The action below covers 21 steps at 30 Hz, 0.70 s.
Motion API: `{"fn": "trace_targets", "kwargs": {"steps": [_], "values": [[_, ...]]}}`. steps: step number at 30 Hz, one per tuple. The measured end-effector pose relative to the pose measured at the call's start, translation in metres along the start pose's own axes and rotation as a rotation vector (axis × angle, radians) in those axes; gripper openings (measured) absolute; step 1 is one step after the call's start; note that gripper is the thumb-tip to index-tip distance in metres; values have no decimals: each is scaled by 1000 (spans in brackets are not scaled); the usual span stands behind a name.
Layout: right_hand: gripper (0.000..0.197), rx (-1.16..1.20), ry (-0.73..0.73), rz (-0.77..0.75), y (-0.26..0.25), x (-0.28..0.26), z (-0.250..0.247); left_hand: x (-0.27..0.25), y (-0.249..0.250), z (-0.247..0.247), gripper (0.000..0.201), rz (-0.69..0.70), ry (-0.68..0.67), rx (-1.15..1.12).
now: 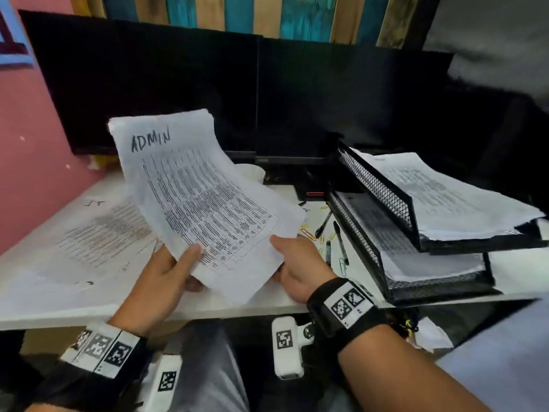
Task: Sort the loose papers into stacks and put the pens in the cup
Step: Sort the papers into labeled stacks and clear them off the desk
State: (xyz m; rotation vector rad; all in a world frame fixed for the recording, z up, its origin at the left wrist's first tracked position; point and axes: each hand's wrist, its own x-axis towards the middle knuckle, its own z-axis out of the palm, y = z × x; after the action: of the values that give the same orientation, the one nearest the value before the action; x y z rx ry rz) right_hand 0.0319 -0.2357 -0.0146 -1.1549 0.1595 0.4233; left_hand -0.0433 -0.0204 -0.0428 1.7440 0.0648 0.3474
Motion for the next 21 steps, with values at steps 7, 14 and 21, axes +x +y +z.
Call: {"fn": "trace_targets", "kwargs": {"steps": [7,14,21], "values": [[15,-9,204,39,-21,-24,-77,-3,-33,2,28,9,-103,99],[32,149,302,-12,-30,-59,-160,8,-33,0,6,-22,-119,124],[23,237,421,-61,-54,-84,-211,26,-65,-1,23,-39,-109,149]]}}
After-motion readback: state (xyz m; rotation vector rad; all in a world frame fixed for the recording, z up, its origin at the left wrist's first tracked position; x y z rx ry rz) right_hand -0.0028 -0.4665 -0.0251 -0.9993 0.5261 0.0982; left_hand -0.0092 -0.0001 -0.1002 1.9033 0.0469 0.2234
